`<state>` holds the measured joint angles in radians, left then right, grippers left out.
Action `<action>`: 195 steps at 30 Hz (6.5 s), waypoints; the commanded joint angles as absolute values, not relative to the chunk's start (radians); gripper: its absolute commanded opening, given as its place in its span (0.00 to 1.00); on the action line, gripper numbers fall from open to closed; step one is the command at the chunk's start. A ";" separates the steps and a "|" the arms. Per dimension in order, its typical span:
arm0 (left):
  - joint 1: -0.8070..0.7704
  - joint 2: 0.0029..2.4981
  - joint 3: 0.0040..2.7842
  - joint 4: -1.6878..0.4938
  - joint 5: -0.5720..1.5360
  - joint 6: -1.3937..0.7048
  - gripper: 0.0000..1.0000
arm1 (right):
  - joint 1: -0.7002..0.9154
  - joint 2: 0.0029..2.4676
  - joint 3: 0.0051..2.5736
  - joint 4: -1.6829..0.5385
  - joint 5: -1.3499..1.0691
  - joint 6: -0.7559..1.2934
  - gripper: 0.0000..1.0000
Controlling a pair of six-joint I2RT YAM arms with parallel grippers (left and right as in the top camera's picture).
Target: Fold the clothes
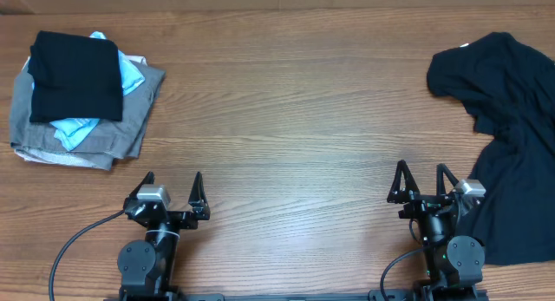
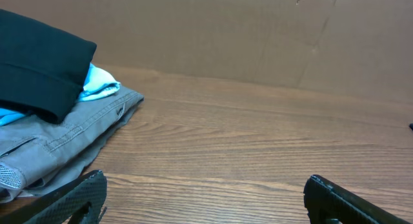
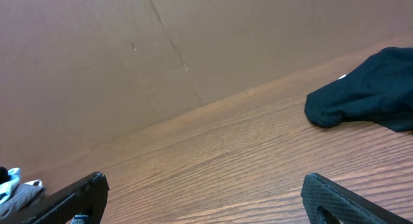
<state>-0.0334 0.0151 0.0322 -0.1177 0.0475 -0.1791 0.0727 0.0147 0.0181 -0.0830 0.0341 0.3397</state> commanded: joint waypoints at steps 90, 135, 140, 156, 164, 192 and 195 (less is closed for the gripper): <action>-0.040 0.005 0.023 -0.112 0.033 -0.157 1.00 | 0.078 0.003 0.008 -0.077 0.048 0.341 1.00; -0.040 0.005 0.023 -0.112 0.033 -0.157 1.00 | 0.078 0.501 1.079 -0.828 -0.001 0.332 1.00; -0.040 0.005 0.023 -0.112 0.033 -0.157 1.00 | 0.077 0.775 1.304 -0.982 0.048 0.306 1.00; -0.040 0.005 0.023 -0.112 0.033 -0.157 1.00 | -0.091 1.642 1.878 -1.253 0.067 0.254 0.99; -0.040 0.005 0.023 -0.112 0.033 -0.157 1.00 | -0.186 1.839 1.871 -1.263 0.036 0.254 0.27; -0.040 0.005 0.023 -0.112 0.033 -0.157 1.00 | -0.250 2.303 1.871 -0.973 0.041 0.262 0.04; -0.040 0.005 0.023 -0.112 0.033 -0.157 1.00 | -0.250 2.308 1.871 -0.939 0.044 0.262 0.04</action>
<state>-0.0334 0.0151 0.0307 -0.1150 0.0471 -0.1787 -0.2508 2.3005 1.8446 -0.9592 0.0338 0.2584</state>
